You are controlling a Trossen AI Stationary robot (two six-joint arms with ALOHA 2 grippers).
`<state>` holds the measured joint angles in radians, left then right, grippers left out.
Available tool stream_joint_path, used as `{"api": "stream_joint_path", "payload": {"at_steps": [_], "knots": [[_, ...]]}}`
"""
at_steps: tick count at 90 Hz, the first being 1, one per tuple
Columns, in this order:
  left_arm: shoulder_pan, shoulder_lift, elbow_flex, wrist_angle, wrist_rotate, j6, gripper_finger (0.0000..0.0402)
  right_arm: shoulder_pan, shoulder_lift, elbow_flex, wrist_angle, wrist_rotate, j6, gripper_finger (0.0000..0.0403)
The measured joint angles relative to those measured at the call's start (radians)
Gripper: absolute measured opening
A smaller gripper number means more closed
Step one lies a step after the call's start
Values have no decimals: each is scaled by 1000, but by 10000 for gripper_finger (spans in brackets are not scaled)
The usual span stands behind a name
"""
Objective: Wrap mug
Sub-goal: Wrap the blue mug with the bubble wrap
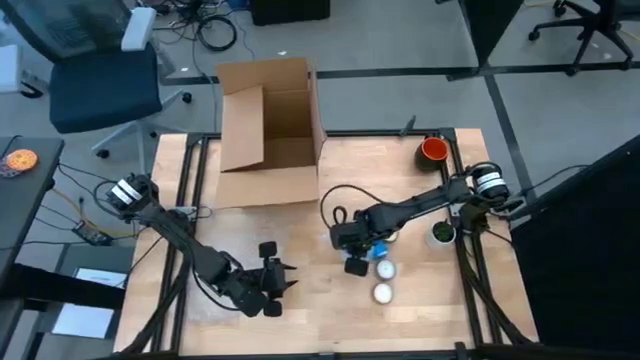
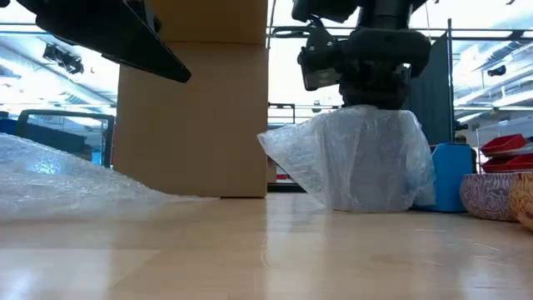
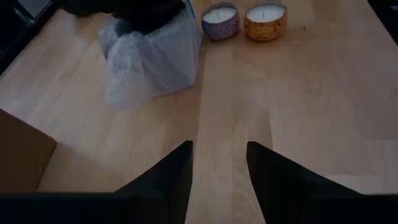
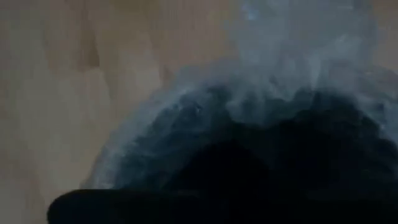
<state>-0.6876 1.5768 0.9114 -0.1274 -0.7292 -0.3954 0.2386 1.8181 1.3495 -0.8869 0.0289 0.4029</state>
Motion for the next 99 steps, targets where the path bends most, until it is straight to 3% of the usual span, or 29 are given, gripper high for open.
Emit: {"api": "stream_joint_path", "payload": {"at_steps": [20,51,70,99], "knots": [[0,0,0,1,0,0,136,12,-39,106,-160,77,-17,0],[0,0,0,2,0,0,136,-7,-17,-64,46,-35,-3,0],[0,0,0,1,0,0,136,-5,-8,-73,180,-37,-3,0],[0,0,0,1,0,-1,136,-11,-13,-73,148,-30,-12,2]]}}
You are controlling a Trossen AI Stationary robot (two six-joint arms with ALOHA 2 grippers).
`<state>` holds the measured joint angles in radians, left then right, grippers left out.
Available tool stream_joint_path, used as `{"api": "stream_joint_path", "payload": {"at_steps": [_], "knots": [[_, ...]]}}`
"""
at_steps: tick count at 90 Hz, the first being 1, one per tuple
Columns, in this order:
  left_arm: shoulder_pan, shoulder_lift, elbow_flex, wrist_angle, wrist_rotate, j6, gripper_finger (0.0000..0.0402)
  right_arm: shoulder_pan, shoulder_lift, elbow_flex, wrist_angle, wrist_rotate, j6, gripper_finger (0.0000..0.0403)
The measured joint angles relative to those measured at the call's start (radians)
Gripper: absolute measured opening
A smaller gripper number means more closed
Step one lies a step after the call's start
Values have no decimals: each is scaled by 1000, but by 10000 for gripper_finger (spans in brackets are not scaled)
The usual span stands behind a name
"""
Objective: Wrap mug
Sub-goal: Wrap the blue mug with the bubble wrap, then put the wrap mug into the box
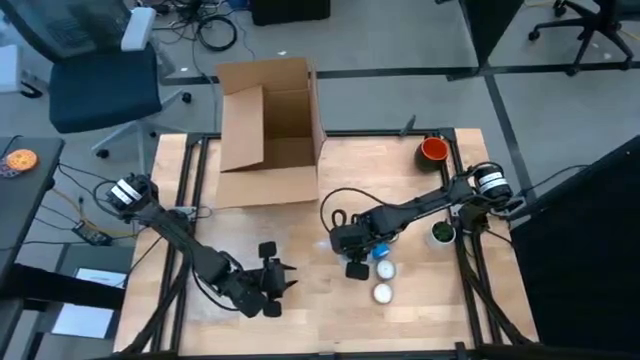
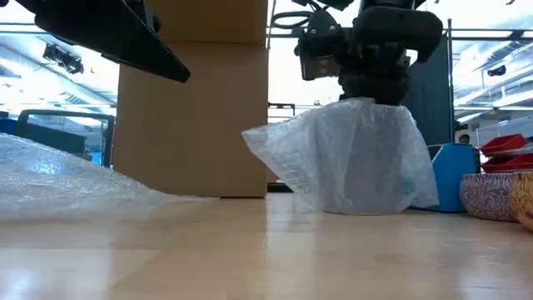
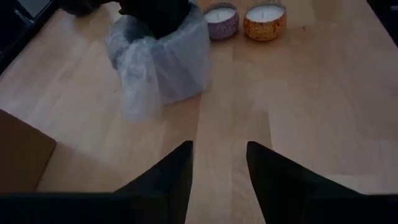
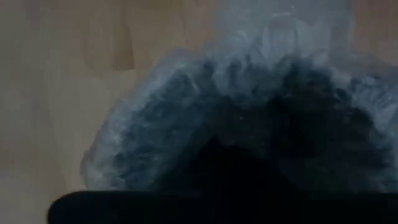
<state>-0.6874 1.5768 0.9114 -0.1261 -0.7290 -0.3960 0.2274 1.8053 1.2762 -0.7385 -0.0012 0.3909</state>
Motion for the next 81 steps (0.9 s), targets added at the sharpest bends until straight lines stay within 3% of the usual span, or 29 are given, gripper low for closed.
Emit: {"api": "stream_joint_path", "payload": {"at_steps": [28,50,66,81], "knots": [[0,0,0,-3,0,0,136,36,-12,136,-149,10,-5,68],[-1,0,0,-2,0,-1,136,127,-13,279,-338,200,-38,152],[-2,0,0,1,0,-1,136,186,-14,289,-271,157,87,211],[-2,0,0,2,0,-2,136,210,-9,223,-195,194,99,255]]}}
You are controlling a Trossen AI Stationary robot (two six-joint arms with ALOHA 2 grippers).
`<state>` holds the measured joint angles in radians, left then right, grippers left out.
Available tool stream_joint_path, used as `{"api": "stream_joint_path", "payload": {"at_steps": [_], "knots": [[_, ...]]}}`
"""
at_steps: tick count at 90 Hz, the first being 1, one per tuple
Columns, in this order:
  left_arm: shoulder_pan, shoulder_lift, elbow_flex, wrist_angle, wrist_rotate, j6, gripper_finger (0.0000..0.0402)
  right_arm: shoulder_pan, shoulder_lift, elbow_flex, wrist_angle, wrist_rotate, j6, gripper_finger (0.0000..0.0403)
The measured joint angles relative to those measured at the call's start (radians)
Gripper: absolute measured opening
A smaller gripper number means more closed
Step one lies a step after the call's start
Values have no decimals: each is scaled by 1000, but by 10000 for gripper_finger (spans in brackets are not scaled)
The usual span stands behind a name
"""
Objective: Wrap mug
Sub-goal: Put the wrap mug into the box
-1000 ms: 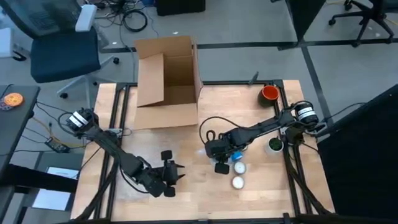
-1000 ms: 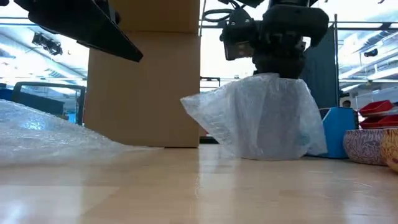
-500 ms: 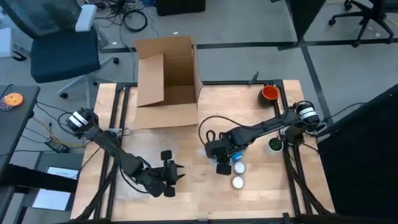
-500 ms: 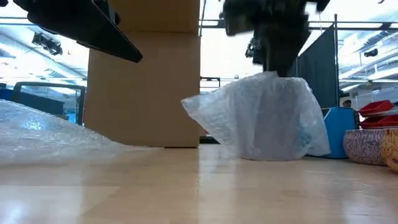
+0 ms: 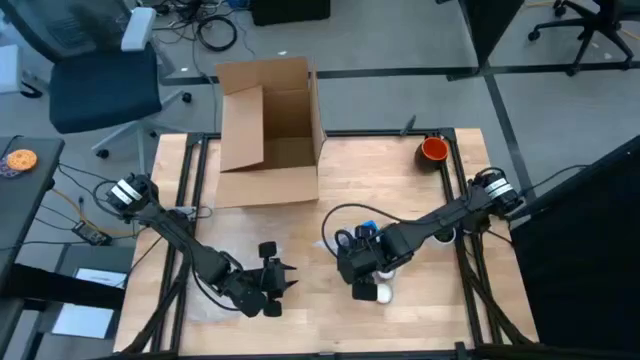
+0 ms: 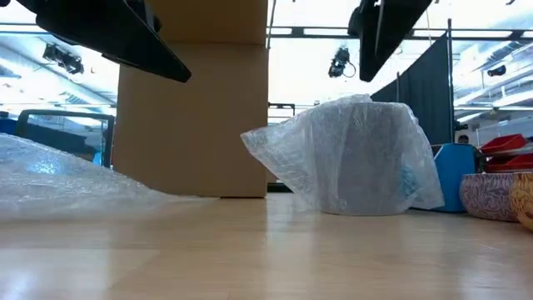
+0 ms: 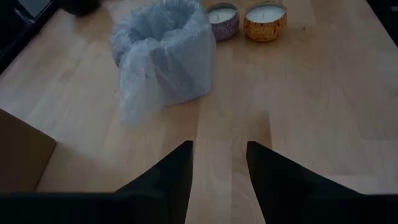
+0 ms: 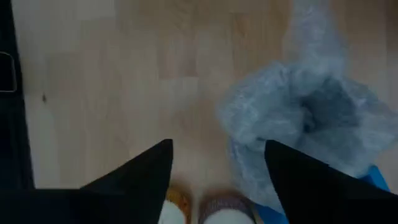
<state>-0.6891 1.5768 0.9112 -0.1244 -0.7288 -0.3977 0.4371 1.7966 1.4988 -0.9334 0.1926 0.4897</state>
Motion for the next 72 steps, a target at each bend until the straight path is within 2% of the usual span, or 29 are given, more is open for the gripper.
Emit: {"api": "stream_joint_path", "payload": {"at_steps": [15,37,57,72], "knots": [[0,0,0,0,0,-3,136,-32,2,-103,49,41,-1,278],[0,0,0,0,0,-3,136,-99,-2,-303,346,29,-24,278],[0,0,0,-1,0,-2,136,-123,-4,-343,390,25,-24,256],[0,0,0,-1,0,-2,136,-117,-2,-344,413,11,-24,209]]}}
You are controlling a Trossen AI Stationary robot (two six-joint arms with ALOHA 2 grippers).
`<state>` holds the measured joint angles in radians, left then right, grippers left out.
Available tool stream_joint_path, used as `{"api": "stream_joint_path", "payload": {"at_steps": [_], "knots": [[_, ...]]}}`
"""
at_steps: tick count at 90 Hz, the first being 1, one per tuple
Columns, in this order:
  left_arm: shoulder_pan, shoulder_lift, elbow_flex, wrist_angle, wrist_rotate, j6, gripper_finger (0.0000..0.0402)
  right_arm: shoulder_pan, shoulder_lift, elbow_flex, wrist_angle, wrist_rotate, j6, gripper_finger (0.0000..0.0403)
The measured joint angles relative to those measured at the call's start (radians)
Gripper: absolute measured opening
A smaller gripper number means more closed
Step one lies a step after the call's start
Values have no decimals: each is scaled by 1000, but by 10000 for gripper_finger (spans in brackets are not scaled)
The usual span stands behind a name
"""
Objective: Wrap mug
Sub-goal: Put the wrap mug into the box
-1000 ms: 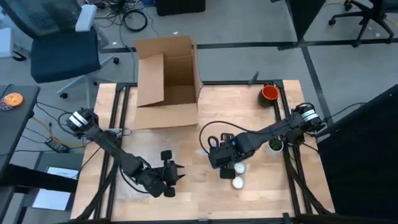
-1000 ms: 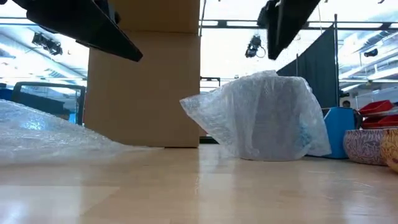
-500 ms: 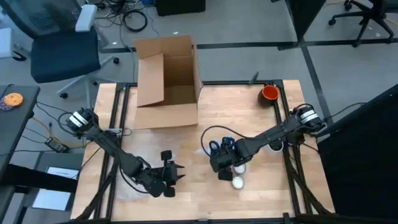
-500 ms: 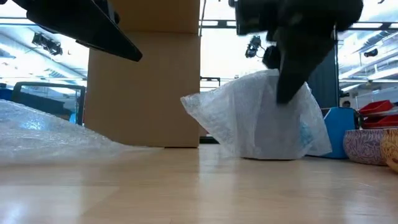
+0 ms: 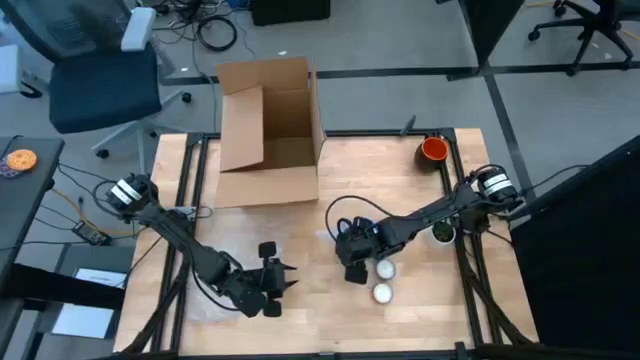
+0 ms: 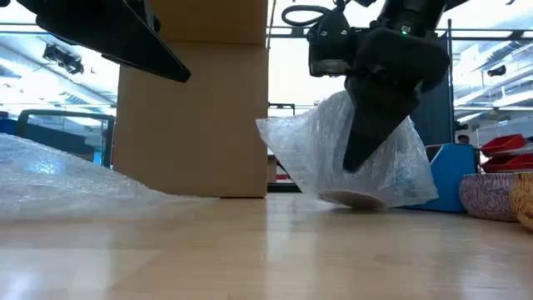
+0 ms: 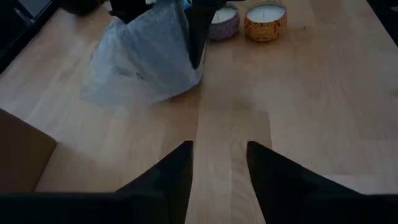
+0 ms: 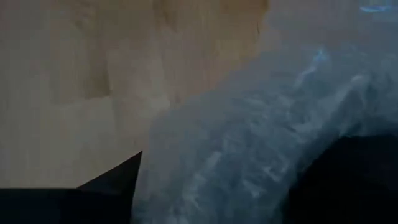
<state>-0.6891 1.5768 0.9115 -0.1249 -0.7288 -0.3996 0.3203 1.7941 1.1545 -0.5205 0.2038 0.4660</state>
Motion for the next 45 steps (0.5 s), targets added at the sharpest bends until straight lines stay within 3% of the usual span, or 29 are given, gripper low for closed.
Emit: {"api": "stream_joint_path", "payload": {"at_steps": [18,30,45], "knots": [[0,0,0,0,0,0,136,33,8,26,-7,-34,-3,111],[0,0,0,0,0,0,136,47,12,114,-9,-100,33,48],[0,0,0,-21,0,1,136,79,10,313,-49,-131,8,35]]}}
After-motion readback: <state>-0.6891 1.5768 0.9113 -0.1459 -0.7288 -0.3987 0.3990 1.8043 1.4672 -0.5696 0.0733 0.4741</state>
